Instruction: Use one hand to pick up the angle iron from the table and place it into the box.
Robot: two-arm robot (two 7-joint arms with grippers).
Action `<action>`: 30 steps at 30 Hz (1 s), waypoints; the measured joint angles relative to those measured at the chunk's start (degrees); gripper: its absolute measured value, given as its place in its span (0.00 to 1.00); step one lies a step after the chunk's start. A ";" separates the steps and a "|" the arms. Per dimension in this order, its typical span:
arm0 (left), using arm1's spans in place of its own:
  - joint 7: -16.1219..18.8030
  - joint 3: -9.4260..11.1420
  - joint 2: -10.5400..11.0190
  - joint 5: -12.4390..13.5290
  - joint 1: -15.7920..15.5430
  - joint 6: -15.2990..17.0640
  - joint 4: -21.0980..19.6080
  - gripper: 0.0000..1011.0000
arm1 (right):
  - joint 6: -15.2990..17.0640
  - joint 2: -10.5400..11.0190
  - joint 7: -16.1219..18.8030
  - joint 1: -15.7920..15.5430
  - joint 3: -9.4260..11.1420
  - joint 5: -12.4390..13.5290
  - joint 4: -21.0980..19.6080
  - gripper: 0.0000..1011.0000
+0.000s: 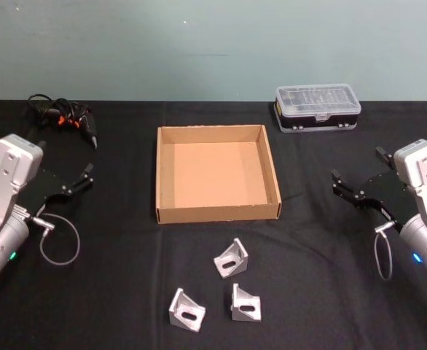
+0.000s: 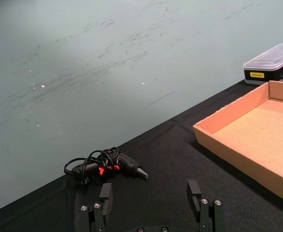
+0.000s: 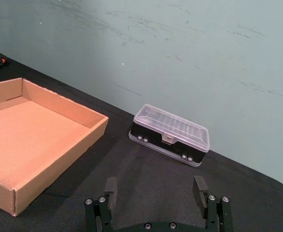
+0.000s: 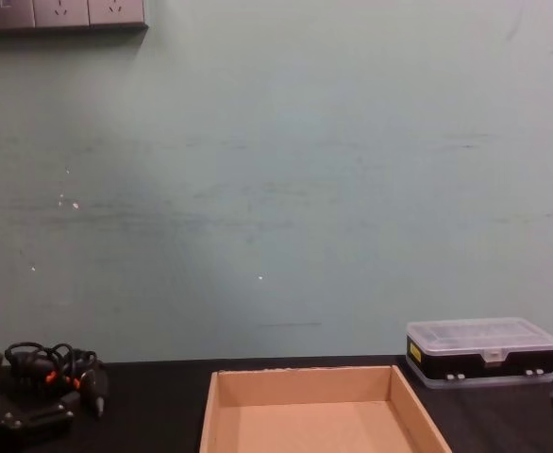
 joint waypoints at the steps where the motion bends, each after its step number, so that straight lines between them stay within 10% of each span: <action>1: 0.00 0.00 0.00 0.00 0.00 0.00 0.00 1.00 | 0.00 0.00 0.00 0.00 0.00 0.00 0.00 0.99; 30: 0.00 0.00 0.00 0.00 0.00 0.00 0.00 1.00 | 0.00 0.00 0.00 0.00 0.00 0.00 0.00 0.99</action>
